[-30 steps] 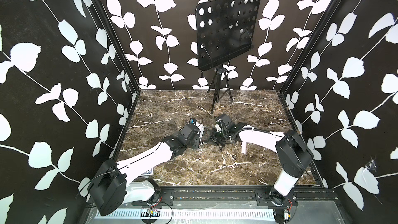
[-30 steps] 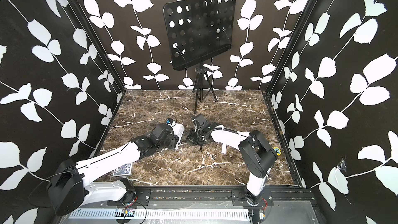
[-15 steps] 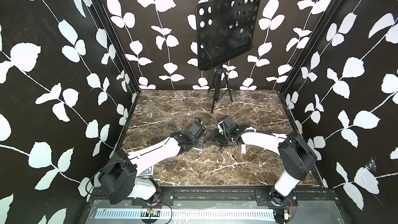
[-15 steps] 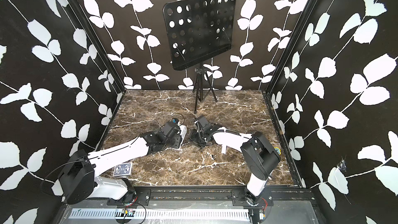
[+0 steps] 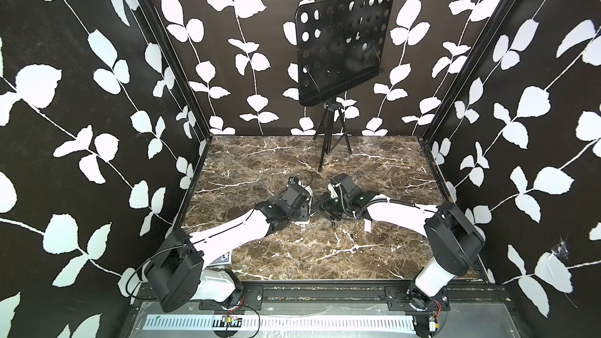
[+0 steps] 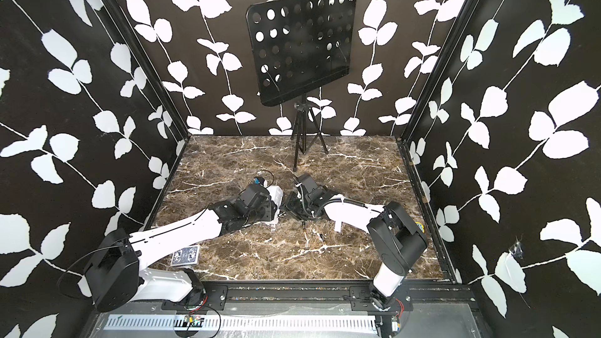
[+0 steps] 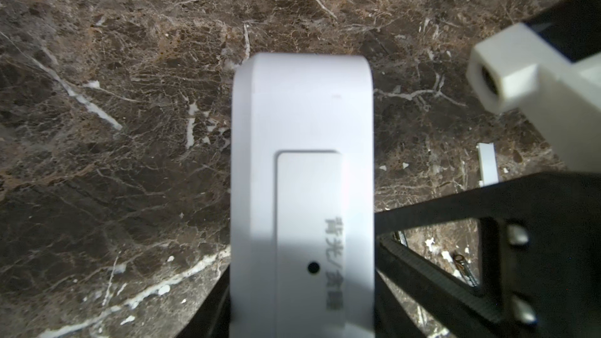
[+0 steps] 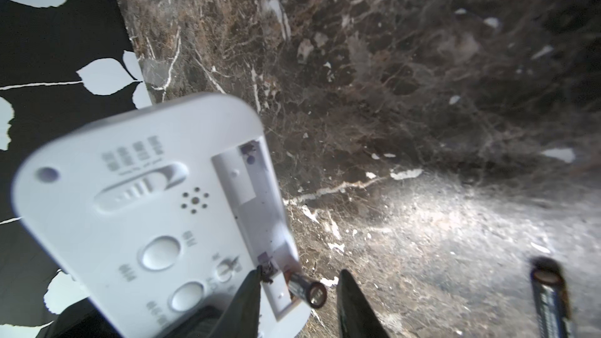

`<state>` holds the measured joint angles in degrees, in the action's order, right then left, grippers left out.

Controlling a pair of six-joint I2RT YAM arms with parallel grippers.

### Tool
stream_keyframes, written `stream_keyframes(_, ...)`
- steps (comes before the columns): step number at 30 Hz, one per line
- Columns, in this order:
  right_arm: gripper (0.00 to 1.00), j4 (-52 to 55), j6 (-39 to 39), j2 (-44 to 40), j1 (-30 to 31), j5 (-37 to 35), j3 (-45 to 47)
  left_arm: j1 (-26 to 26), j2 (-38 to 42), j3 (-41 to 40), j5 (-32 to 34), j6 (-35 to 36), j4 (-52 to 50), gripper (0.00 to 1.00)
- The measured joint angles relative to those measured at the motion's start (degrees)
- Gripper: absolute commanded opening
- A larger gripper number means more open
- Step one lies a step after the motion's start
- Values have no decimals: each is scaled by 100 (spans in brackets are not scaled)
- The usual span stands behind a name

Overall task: Insert the battery into the alarm
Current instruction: Adjust the alarm at the center of the board.

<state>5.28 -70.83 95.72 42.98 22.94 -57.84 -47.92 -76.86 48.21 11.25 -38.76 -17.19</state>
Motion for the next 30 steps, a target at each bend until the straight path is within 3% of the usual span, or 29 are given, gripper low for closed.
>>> stream_keyframes(6, 20, 238, 79, 0, 26, -46, -107, 0, 0, -39, -37, -210, 92, 0)
stream_keyframes(15, 6, 835, 278, 101, 52, -131, -476, 7, 0, -258, -170, -595, 435, 0)
stream_keyframes(22, 5, 1134, 428, 251, 57, -116, -809, 7, 44, -688, -402, -935, 859, 0)
stream_keyframes(30, 19, 1764, 852, 256, 57, -339, -1158, 17, 422, -1628, -542, -1902, 1937, 0)
